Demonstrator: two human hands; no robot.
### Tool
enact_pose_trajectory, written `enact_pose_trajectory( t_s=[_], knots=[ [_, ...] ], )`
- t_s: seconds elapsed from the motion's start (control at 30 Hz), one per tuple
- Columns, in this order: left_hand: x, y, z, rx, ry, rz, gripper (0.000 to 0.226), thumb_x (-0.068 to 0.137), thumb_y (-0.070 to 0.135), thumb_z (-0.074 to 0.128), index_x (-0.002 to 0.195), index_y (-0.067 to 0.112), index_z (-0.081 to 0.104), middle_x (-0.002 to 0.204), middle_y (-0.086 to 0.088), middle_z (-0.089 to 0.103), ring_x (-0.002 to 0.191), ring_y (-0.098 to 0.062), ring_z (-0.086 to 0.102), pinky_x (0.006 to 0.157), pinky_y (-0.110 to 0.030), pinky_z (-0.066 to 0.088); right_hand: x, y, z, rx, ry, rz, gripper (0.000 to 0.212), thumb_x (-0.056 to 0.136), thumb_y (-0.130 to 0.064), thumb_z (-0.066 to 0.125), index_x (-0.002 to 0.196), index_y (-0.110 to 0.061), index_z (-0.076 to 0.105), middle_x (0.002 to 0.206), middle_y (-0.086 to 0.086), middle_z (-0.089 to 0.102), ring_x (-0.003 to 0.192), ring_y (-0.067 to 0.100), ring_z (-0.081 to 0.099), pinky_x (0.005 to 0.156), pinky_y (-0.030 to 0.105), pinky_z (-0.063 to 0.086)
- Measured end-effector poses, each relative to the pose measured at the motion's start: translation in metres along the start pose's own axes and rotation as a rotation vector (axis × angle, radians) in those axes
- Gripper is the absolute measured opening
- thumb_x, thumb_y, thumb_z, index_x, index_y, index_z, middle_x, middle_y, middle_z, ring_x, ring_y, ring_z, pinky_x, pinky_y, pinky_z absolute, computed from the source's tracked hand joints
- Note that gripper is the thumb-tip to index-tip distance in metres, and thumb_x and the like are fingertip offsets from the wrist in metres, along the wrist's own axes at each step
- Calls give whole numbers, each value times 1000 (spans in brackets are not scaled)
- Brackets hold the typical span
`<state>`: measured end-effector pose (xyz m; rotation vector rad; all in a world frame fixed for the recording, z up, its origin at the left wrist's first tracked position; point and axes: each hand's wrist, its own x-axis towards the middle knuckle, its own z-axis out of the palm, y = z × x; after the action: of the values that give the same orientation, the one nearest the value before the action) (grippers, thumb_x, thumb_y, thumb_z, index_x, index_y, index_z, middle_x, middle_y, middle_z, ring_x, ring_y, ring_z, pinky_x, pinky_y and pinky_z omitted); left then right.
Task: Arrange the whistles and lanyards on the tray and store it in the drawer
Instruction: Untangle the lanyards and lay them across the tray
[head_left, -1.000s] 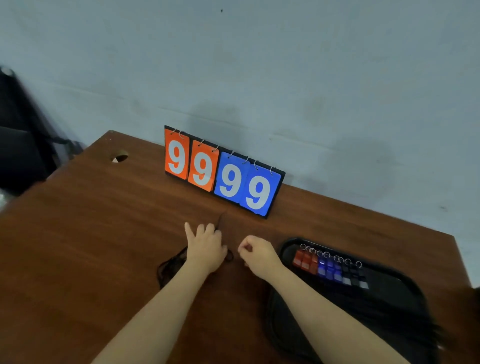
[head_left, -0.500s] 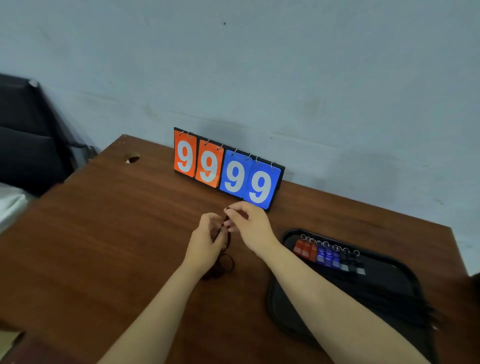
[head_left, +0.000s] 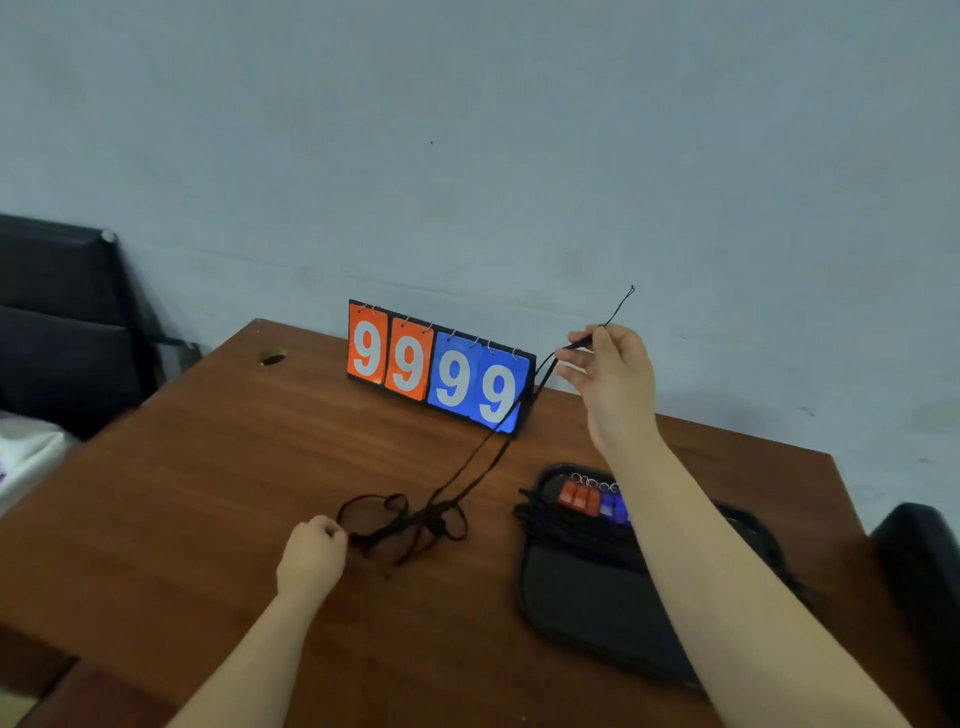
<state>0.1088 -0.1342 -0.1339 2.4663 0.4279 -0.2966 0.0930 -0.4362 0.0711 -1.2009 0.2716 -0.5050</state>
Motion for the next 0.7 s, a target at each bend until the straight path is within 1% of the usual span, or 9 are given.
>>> enact_pose_trajectory(
  t_s=[0.1, 0.2, 0.27, 0.37, 0.43, 0.5, 0.53, 0.6, 0.7],
  knots=[
    [-17, 18, 3, -203, 92, -13, 31, 98, 26, 50, 120, 5, 54, 105, -10, 60, 78, -26, 61, 62, -34, 50, -18, -9, 0, -36, -90, 28, 16, 103, -11, 41, 93, -11, 53, 86, 4, 65, 68, 16, 68, 62, 26, 55],
    [-48, 63, 16, -214, -107, 197, 32, 96, 34, 52, 116, 10, 57, 101, -3, 61, 81, -17, 57, 73, -34, 50, -41, -13, 7, -44, -220, 80, 16, 103, -10, 40, 94, -9, 53, 82, 4, 68, 66, 18, 69, 63, 28, 56],
    [-67, 91, 34, -198, -227, 307, 48, 90, 37, 62, 131, 15, 50, 118, -1, 55, 98, -17, 55, 87, -35, 49, -54, -17, 10, -32, -298, 115, 18, 104, -8, 39, 93, -8, 53, 80, 5, 67, 63, 18, 68, 61, 28, 56],
    [-83, 114, 51, 38, -169, 490, 90, 80, 44, 71, 151, 25, 18, 150, 5, 29, 137, -21, 34, 111, -49, 29, -71, -29, 7, 3, -413, 172, 18, 104, -9, 38, 93, -7, 52, 73, 5, 68, 57, 18, 67, 56, 27, 56],
    [-82, 113, 55, 199, -255, 573, 77, 85, 41, 65, 149, 29, 24, 144, 11, 43, 138, -16, 36, 117, -53, 11, -75, -40, 0, 52, -437, 163, 21, 104, -9, 36, 92, -7, 53, 70, 4, 68, 55, 17, 66, 55, 27, 55],
    [-78, 101, 53, 330, -336, 567, 38, 94, 36, 53, 131, 28, 48, 123, 9, 61, 124, -16, 51, 118, -54, 8, -72, -51, -12, 146, -359, 128, 24, 104, -8, 35, 89, -8, 54, 67, 3, 67, 53, 16, 65, 55, 27, 55],
    [-74, 91, 53, 357, -334, 560, 25, 97, 35, 48, 120, 27, 54, 117, 7, 63, 119, -16, 55, 117, -51, 15, -68, -57, -19, 208, -294, 111, 24, 104, -8, 36, 88, -8, 54, 66, 3, 67, 53, 16, 64, 56, 27, 56],
    [-68, 71, 50, 286, -304, 533, 22, 100, 35, 45, 115, 25, 56, 118, 4, 61, 111, -17, 57, 105, -38, 38, -60, -67, -32, 302, -156, 73, 23, 104, -9, 37, 88, -8, 53, 64, 3, 67, 54, 16, 64, 58, 28, 57],
    [-60, 48, 37, 122, -218, 482, 17, 100, 36, 45, 104, 24, 56, 104, 6, 59, 92, -13, 59, 81, -28, 48, -48, -73, -50, 364, -1, 3, 20, 104, -9, 39, 89, -8, 52, 67, 4, 65, 59, 17, 66, 61, 28, 57]
  ],
)
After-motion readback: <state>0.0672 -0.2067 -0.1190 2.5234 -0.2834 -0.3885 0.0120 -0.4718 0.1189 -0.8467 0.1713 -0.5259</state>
